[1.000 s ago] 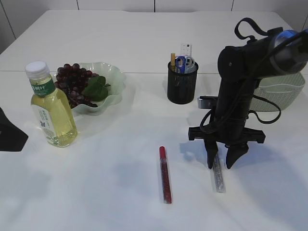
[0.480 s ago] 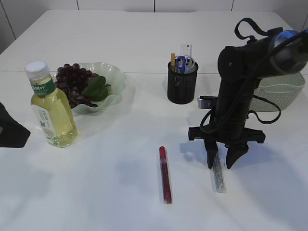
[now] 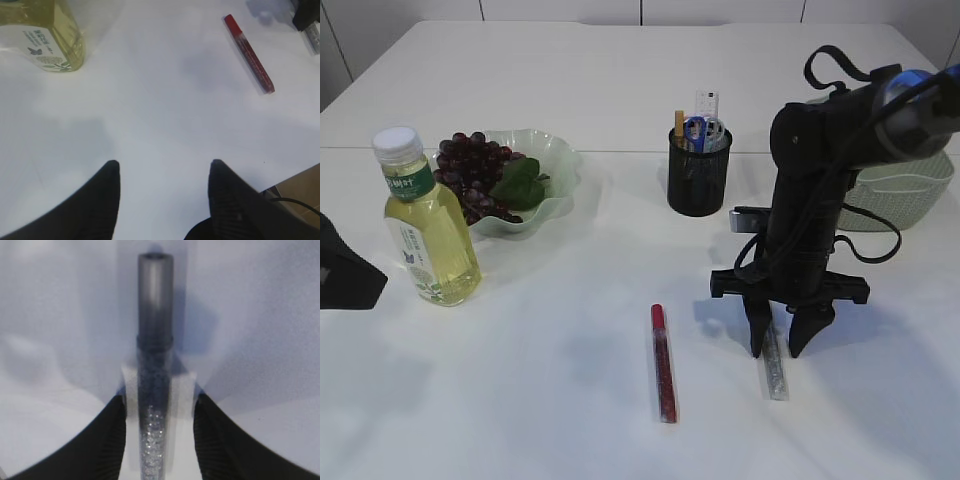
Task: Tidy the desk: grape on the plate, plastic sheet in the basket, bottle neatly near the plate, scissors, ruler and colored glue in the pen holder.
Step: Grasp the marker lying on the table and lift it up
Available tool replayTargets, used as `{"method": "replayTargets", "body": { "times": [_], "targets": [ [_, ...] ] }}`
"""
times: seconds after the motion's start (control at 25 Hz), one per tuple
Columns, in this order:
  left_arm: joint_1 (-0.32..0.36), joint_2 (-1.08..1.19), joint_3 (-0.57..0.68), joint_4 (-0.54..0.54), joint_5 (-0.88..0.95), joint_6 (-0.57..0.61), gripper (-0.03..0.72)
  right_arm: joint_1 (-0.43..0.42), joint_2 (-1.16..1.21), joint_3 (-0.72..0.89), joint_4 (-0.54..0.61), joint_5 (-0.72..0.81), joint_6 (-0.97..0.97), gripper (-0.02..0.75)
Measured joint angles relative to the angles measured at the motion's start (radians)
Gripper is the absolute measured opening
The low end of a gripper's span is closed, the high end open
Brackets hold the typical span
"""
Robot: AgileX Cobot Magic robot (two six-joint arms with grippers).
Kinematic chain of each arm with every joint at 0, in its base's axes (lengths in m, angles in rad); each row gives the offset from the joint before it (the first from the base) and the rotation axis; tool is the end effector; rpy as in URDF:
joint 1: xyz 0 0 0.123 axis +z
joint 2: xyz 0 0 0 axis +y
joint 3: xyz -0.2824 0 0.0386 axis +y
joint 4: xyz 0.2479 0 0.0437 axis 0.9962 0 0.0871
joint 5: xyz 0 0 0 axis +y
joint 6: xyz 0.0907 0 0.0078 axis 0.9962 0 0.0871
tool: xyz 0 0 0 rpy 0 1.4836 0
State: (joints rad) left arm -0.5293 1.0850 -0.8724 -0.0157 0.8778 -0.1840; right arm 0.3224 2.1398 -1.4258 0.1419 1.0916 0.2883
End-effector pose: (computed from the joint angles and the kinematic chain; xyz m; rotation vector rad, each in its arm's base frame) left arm 0.1744 -0.1033 0.3043 0.4384 2.5633 -0.2831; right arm 0.3640 0.1337 0.1214 -0.0603 -2.9623 -0.1054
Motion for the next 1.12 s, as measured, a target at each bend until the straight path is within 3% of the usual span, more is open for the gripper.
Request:
{"method": "replayTargets", "body": {
  "times": [0.16,0.4,0.52,1.12],
  "targets": [
    [0.0,0.0,0.0,0.0,0.0,0.0,0.415,0.0,0.0,0.0,0.002,0.0,0.0,0.343],
    [0.0,0.0,0.0,0.0,0.0,0.0,0.415,0.0,0.002,0.0,0.003,-0.005,0.0,0.176],
    [0.0,0.0,0.0,0.0,0.0,0.0,0.415,0.0,0.002,0.0,0.003,-0.005,0.0,0.136],
    [0.0,0.0,0.0,0.0,0.0,0.0,0.415,0.068,-0.032,0.013,-0.017,-0.053,-0.193,0.123]
  ]
}}
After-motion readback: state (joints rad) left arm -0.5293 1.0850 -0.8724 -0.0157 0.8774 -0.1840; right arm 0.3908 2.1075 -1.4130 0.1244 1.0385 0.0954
